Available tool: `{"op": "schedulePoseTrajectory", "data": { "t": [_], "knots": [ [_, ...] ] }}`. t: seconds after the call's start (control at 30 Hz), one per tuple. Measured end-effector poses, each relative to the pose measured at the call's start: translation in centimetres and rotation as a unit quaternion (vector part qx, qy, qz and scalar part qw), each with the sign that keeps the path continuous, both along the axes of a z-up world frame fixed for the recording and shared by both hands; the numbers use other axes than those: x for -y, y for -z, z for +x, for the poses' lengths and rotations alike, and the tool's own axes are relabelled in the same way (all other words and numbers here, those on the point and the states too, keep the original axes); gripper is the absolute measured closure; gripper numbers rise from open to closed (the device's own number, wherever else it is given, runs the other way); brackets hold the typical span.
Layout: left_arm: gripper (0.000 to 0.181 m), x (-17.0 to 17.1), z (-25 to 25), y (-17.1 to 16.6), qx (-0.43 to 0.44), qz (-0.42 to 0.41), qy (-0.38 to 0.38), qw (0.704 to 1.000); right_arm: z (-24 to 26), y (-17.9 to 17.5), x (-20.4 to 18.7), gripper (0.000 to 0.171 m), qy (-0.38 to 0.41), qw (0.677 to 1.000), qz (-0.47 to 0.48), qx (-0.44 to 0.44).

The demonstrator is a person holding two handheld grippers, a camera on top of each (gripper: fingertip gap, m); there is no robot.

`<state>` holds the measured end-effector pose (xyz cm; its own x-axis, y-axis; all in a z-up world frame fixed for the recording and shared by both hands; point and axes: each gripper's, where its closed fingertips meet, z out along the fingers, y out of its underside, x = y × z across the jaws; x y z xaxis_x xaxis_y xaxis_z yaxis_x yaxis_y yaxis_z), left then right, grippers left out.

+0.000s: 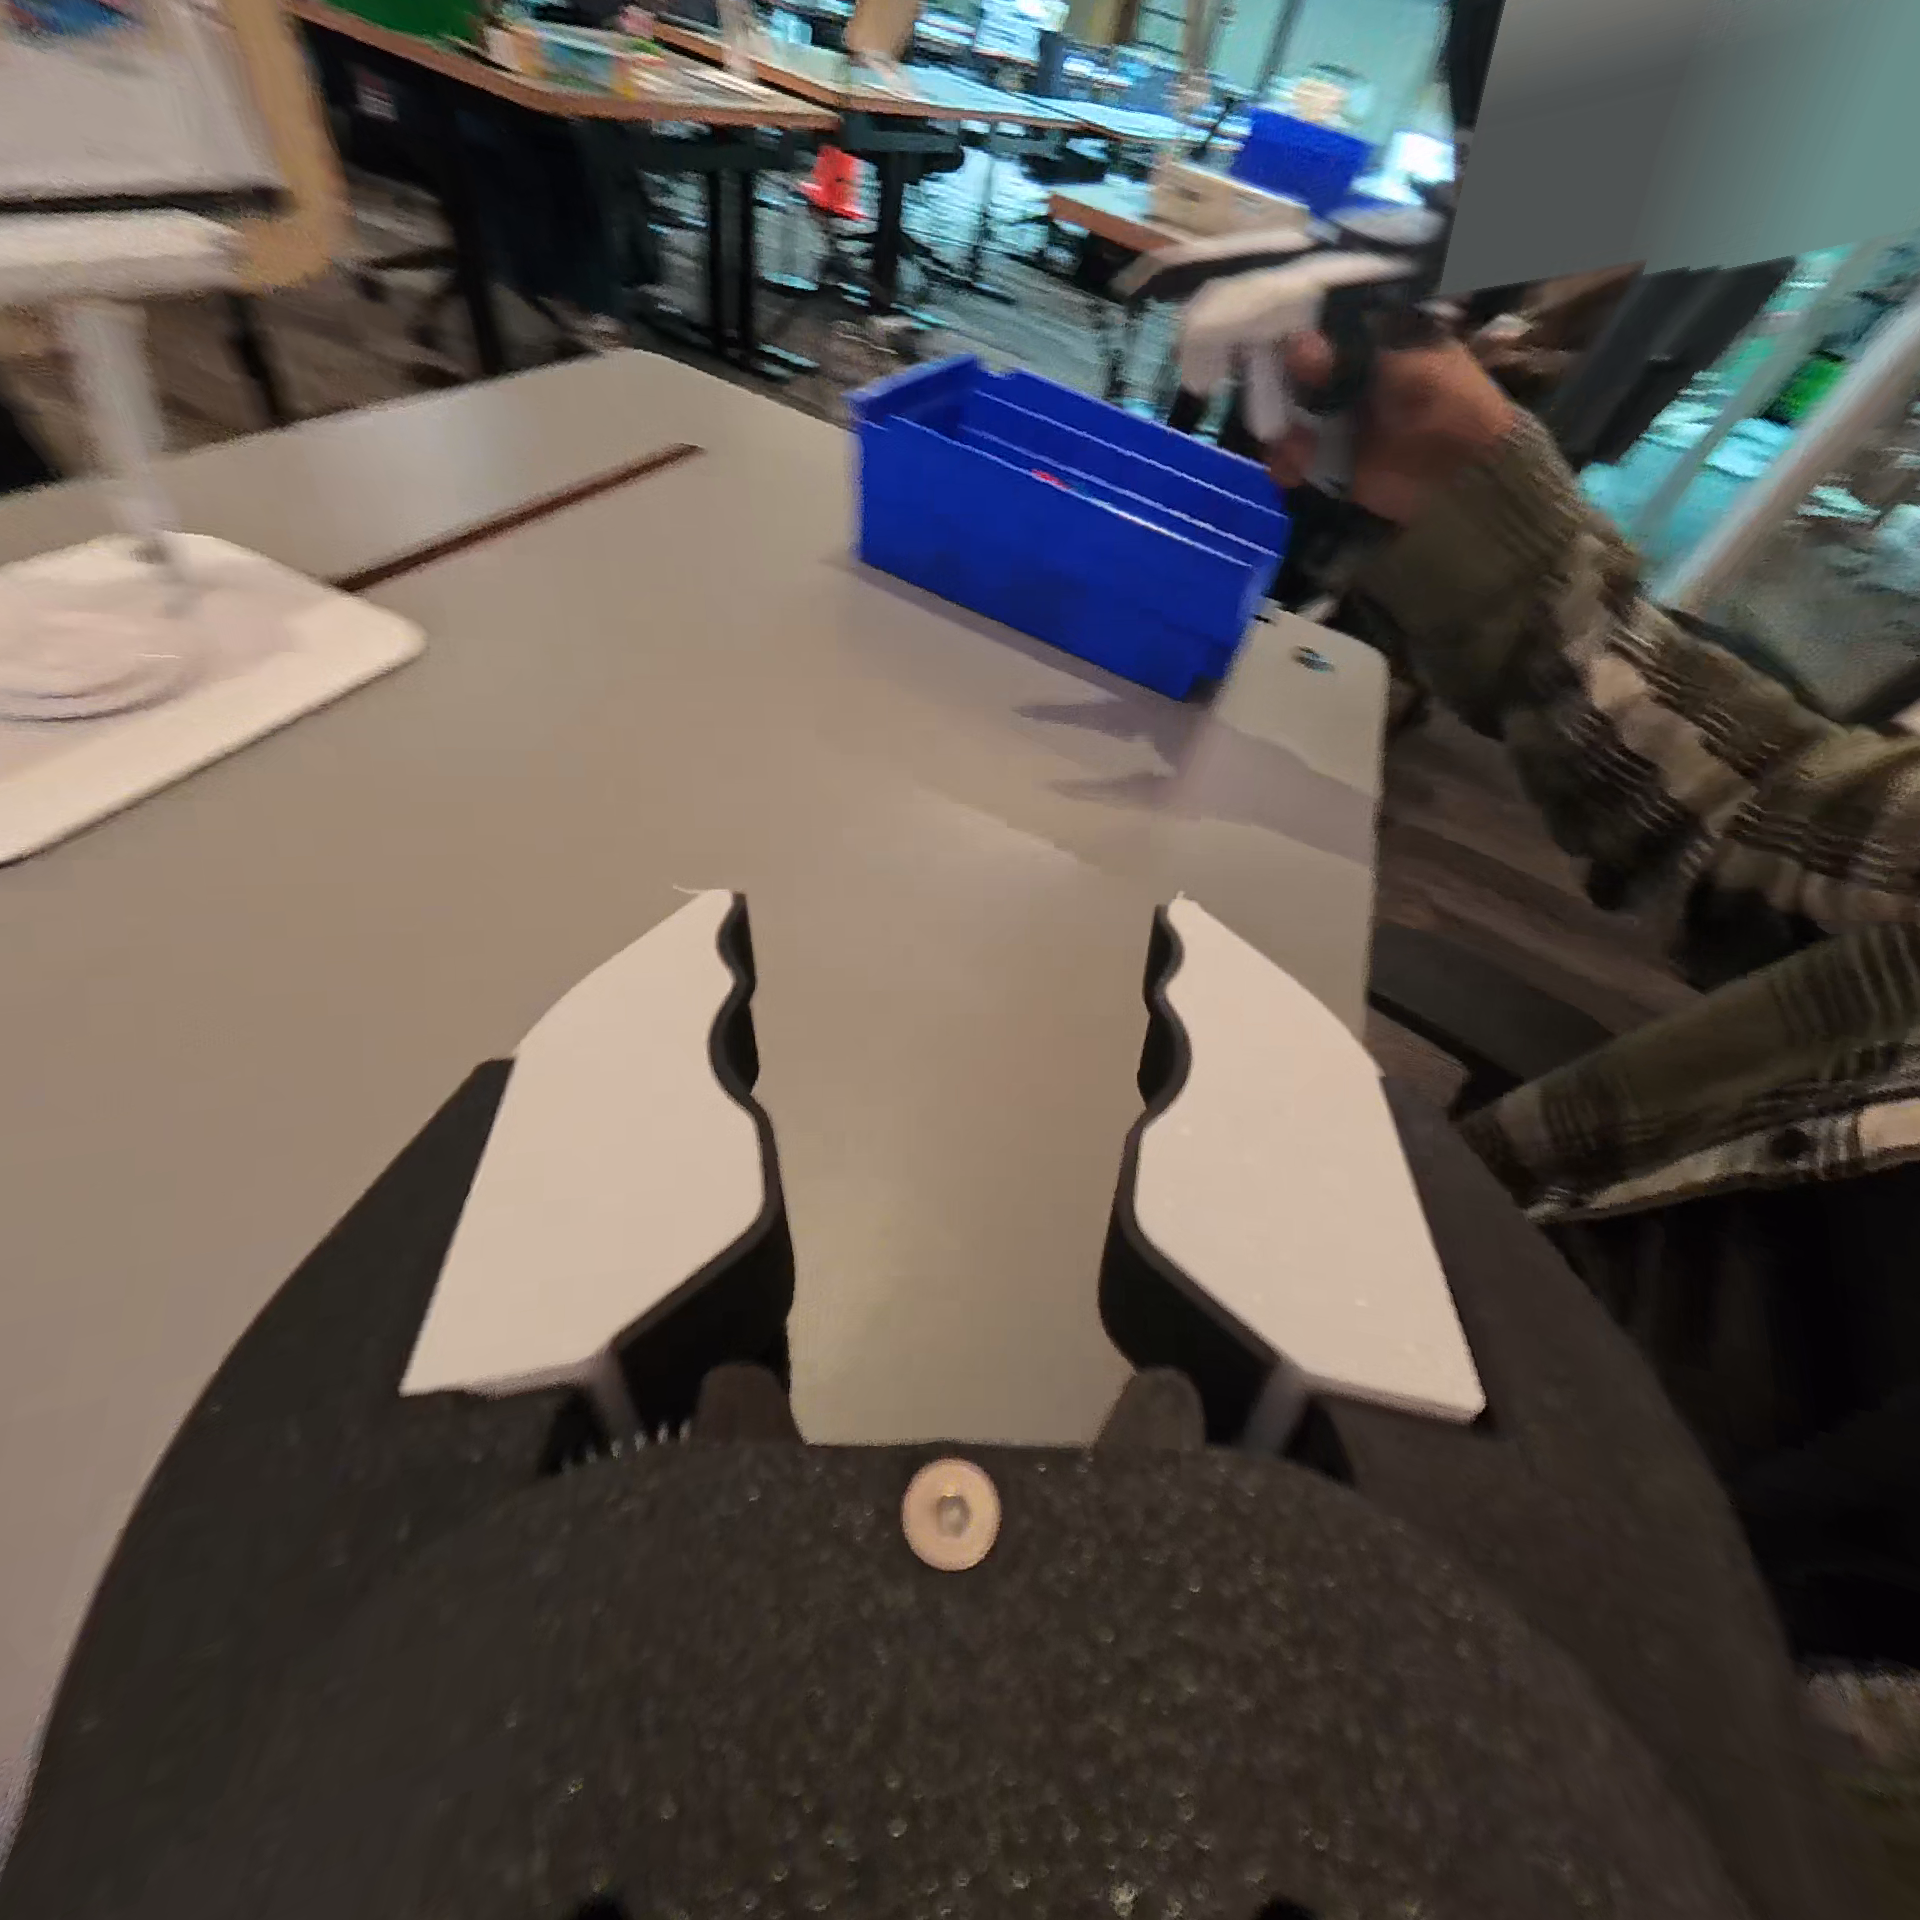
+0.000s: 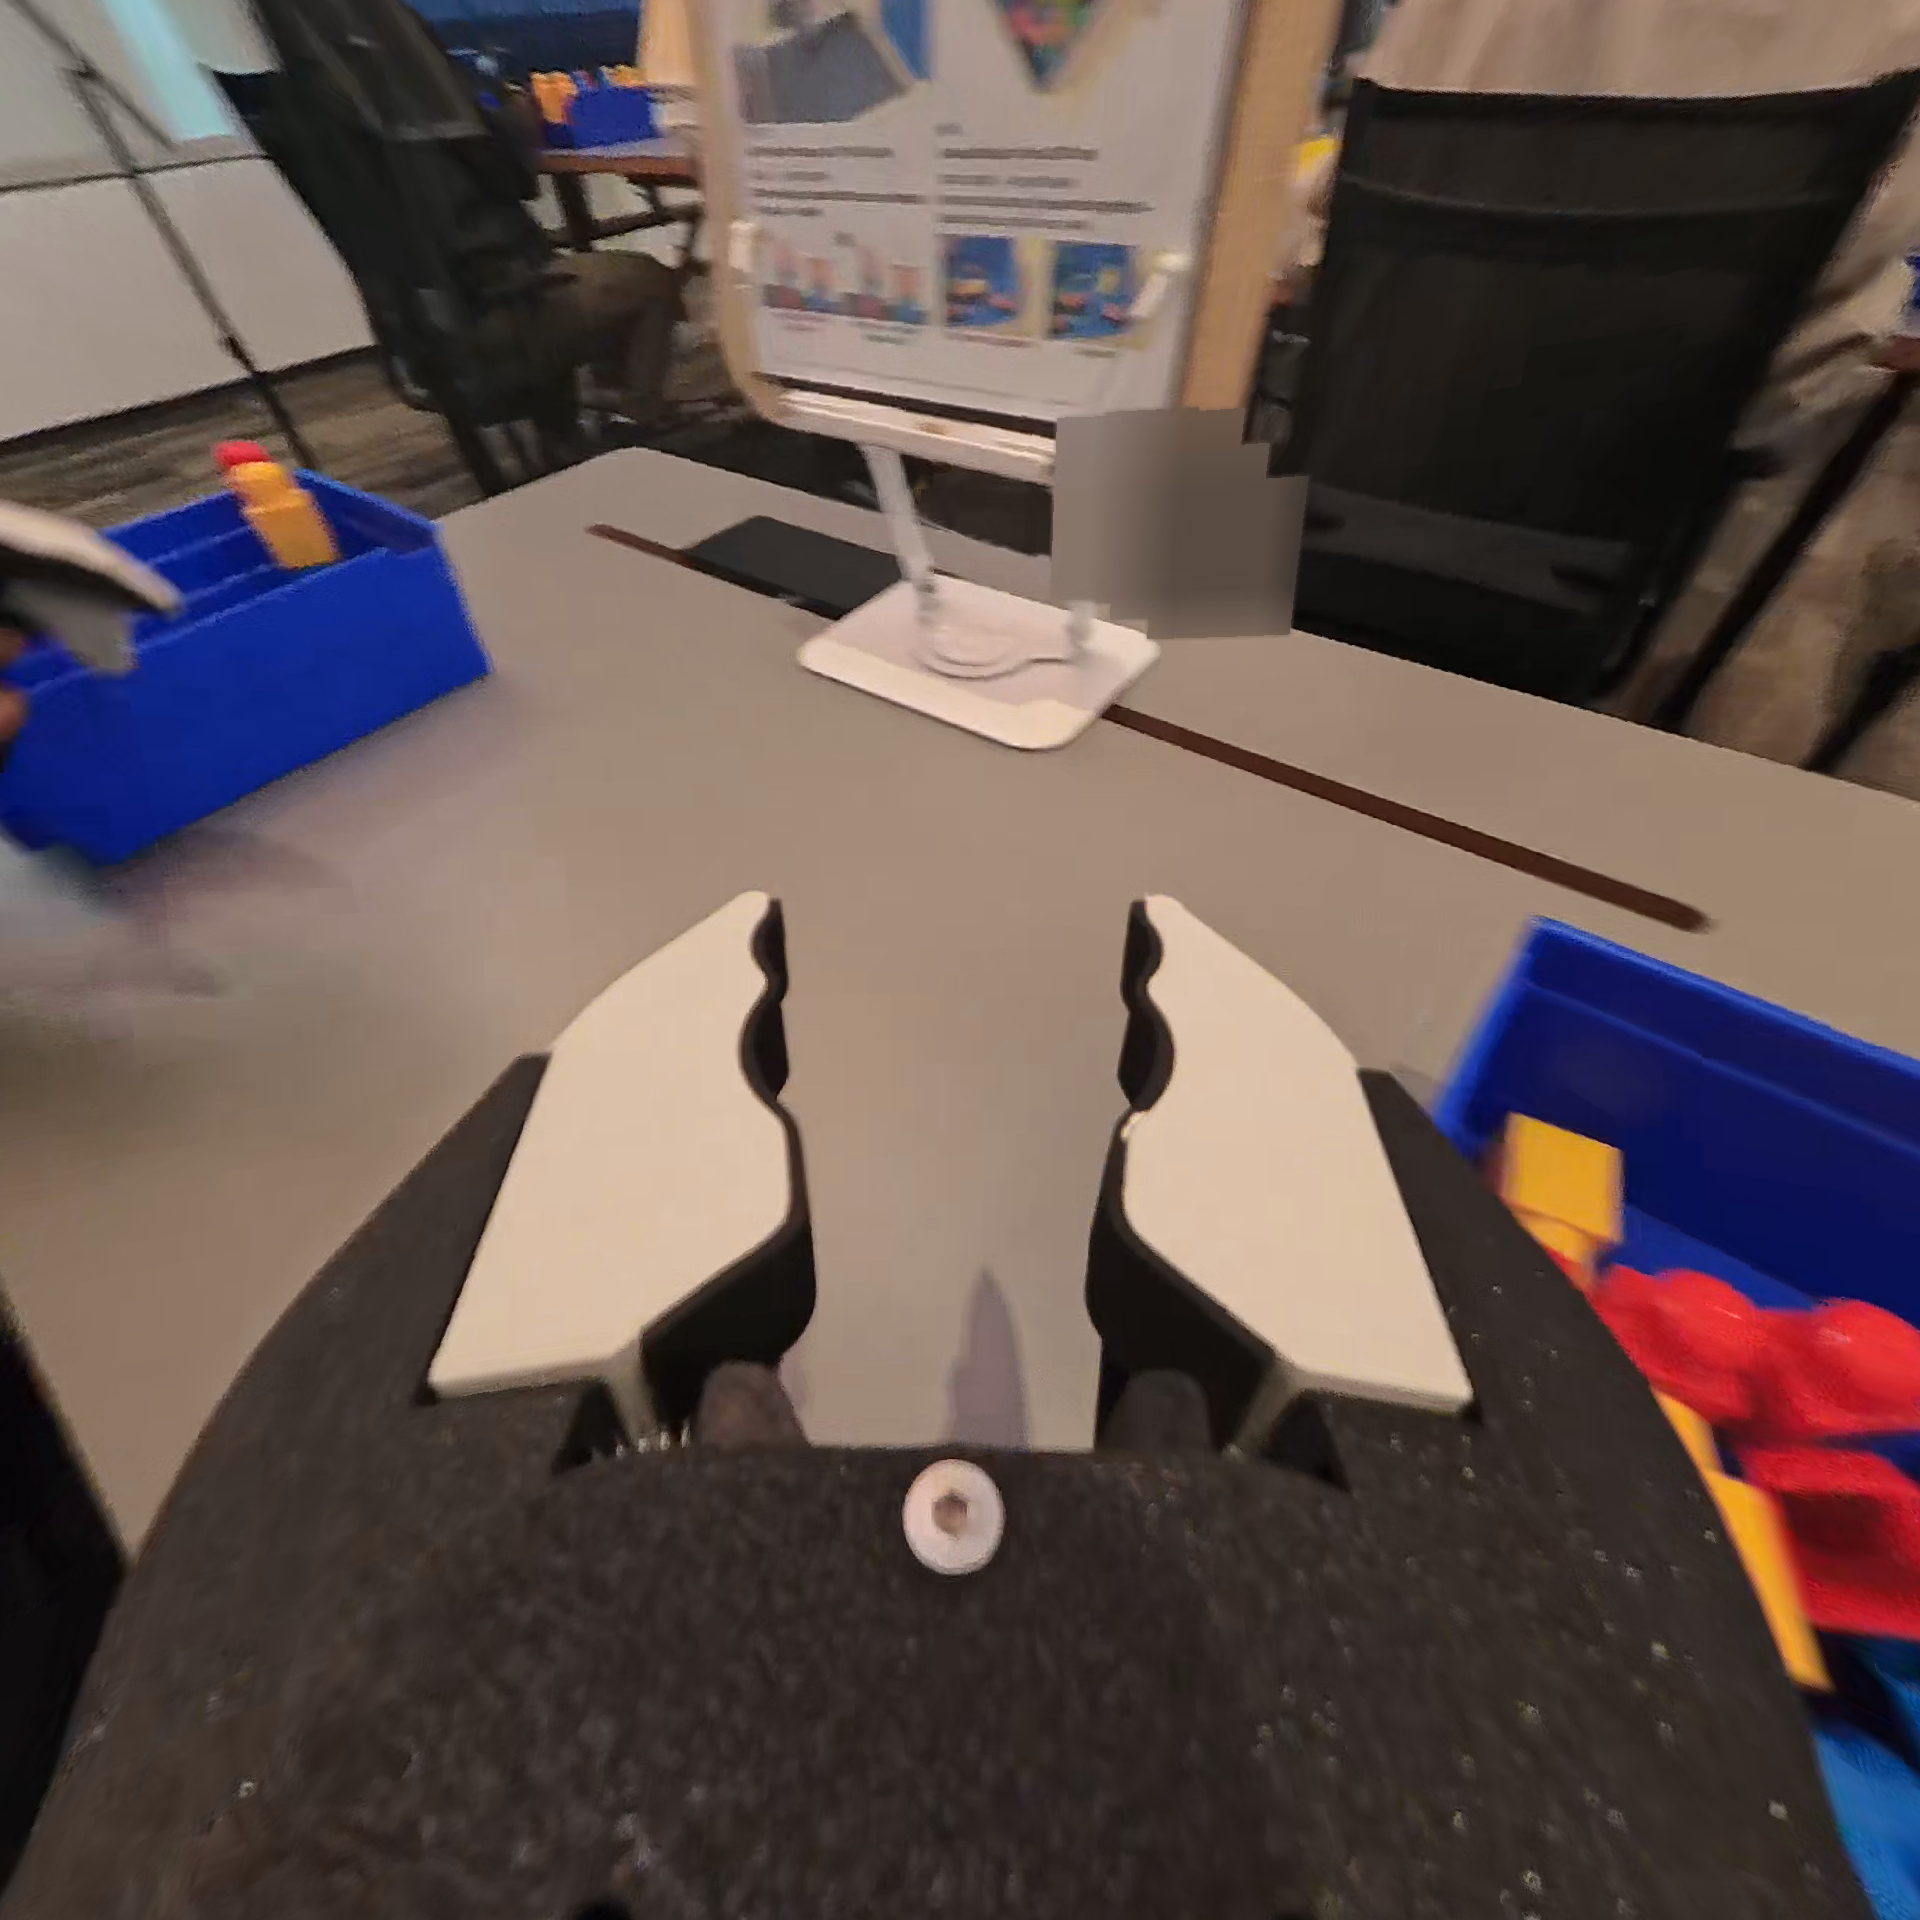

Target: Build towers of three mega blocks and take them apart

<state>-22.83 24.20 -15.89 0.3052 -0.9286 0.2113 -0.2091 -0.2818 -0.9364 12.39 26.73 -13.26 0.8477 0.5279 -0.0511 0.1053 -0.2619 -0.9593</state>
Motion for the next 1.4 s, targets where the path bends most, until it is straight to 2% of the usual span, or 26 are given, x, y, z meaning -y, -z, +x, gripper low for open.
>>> {"op": "schedulePoseTrajectory", "data": {
  "t": [0.1, 0.2, 0.3, 0.4, 0.57, 0.77, 1.17, 1.4],
  "knots": [
    [0.111, -3.3, -7.1, -2.6, -0.022, 0.036, -0.111, 0.993, -4.9, 0.8, 1.9, 0.11, -0.052, 0.999, 0.006, -0.005],
    [0.111, -7.2, -15.4, -3.6, -0.048, 0.049, -0.231, 0.97, -8.6, 1.6, 2.8, 0.106, -0.084, 0.996, 0.013, -0.021],
    [0.113, -10.2, -21.8, -2.1, -0.062, 0.031, -0.296, 0.953, -11.5, 1.7, 3.7, 0.108, -0.12, 0.991, 0.032, -0.043],
    [0.114, -12.5, -25.0, 1.1, -0.059, -0.01, -0.318, 0.946, -13.4, 1.4, 4.5, 0.108, -0.144, 0.986, 0.047, -0.072],
    [0.11, -14.9, -27.7, 7.1, -0.118, -0.055, -0.362, 0.923, -14.7, 1.5, 5.6, 0.11, -0.162, 0.98, 0.059, -0.096],
    [0.102, -16.2, -28.7, 11.5, -0.176, -0.09, -0.382, 0.903, -15.1, 1.9, 6.7, 0.113, -0.176, 0.977, 0.062, -0.099],
    [0.102, -18.7, -27.8, 13.9, -0.217, -0.101, -0.358, 0.903, -15.3, 2.5, 7.3, 0.116, -0.196, 0.974, 0.056, -0.103],
    [0.111, -19.7, -28.0, 15.6, -0.228, -0.124, -0.365, 0.894, -15.7, 2.5, 7.5, 0.118, -0.207, 0.971, 0.056, -0.104]
  ]
}}
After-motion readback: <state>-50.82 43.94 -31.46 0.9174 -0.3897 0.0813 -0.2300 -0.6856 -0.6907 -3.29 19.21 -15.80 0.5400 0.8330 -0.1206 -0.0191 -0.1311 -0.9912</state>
